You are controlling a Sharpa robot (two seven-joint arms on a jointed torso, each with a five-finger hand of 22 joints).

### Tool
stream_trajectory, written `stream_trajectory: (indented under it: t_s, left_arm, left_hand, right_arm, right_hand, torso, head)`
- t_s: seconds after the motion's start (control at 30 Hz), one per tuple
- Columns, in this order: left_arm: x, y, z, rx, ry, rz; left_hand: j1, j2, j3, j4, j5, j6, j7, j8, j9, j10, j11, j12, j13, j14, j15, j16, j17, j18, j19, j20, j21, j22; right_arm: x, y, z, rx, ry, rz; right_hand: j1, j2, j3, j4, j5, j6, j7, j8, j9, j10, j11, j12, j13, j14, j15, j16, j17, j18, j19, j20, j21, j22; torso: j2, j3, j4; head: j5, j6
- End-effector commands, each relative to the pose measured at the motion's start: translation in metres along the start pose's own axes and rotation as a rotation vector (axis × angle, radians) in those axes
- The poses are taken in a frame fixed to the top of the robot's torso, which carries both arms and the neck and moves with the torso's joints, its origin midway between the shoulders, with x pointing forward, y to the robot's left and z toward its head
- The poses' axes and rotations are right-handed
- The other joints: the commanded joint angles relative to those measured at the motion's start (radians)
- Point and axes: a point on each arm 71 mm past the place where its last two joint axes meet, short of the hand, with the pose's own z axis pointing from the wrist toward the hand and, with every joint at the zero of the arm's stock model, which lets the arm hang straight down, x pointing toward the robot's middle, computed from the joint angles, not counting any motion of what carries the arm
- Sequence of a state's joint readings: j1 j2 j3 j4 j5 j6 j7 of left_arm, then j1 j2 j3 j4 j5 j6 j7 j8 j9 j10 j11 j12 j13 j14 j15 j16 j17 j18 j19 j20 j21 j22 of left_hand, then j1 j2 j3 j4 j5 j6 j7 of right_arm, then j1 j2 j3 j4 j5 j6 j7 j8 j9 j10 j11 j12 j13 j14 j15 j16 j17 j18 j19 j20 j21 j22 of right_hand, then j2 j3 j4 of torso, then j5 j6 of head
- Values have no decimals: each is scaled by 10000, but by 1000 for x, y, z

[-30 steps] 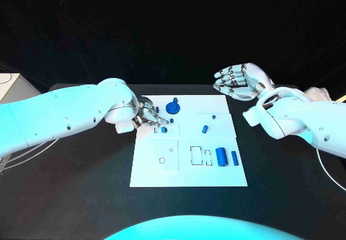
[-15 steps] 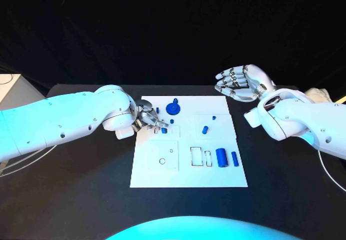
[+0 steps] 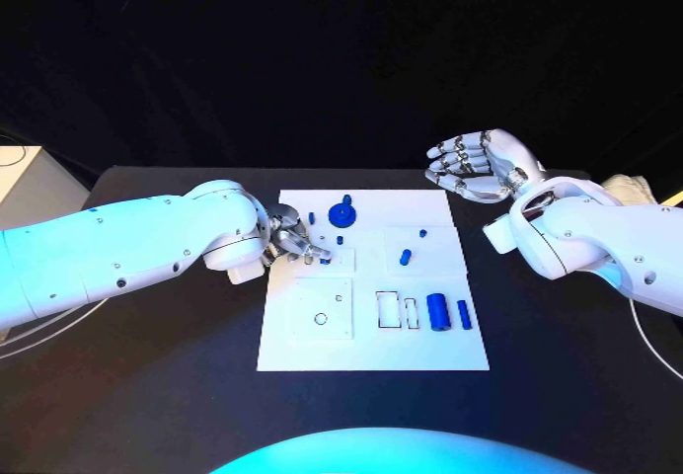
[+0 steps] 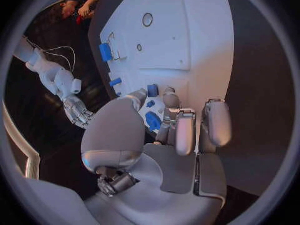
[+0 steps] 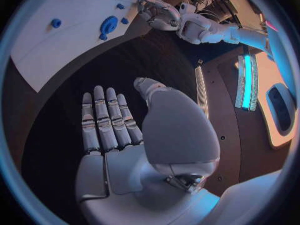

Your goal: Assemble the parts on the task board

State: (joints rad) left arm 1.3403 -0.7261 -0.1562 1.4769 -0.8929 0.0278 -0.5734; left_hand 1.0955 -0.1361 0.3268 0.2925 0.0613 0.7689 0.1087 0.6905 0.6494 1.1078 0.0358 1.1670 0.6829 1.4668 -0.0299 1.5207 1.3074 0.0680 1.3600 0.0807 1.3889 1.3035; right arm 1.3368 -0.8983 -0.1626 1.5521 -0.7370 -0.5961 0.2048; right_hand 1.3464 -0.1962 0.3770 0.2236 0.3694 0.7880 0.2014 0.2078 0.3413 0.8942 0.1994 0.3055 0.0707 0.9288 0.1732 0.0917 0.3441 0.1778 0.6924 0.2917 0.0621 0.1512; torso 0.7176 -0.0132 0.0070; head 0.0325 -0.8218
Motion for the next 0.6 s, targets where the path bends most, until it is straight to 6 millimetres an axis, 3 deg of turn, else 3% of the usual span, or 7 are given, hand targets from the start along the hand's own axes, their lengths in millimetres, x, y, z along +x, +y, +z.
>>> stream_trajectory:
  t_s: [0.03, 0.6]
  left_arm:
    - [1, -1, 0, -12, -223, 70]
    - [8, -5, 1, 215, -144, -75]
  left_hand:
    - [-83, -15, -64, -9, 17, 38, -6, 38, -12, 80, -7, 40, 8, 719, 52, 47, 1837, 32, 44, 2, 21, 9]
    - [335, 196, 118, -90, 46, 180, -83, 153, -154, 137, -82, 57, 15, 726, -13, 52, 1841, 30, 63, -47, 23, 21]
  right_arm:
    - [1, 1, 0, -119, 134, -5]
    - [2, 0, 0, -68, 185, 2]
  right_hand:
    - [-96, 30, -10, -38, -31, -33, 629, -51, -12, 11, 76, -55, -9, -41, 40, -69, -9, -15, -76, -22, -47, -8]
    - [-98, 35, -10, -44, -29, -26, 633, -52, -15, 14, 77, -55, -18, -39, 42, -75, -26, -15, -87, -21, -44, -27]
  torso:
    - [9, -2, -16]
    - [9, 3, -11]
  head:
    - [10, -2]
    - [6, -23]
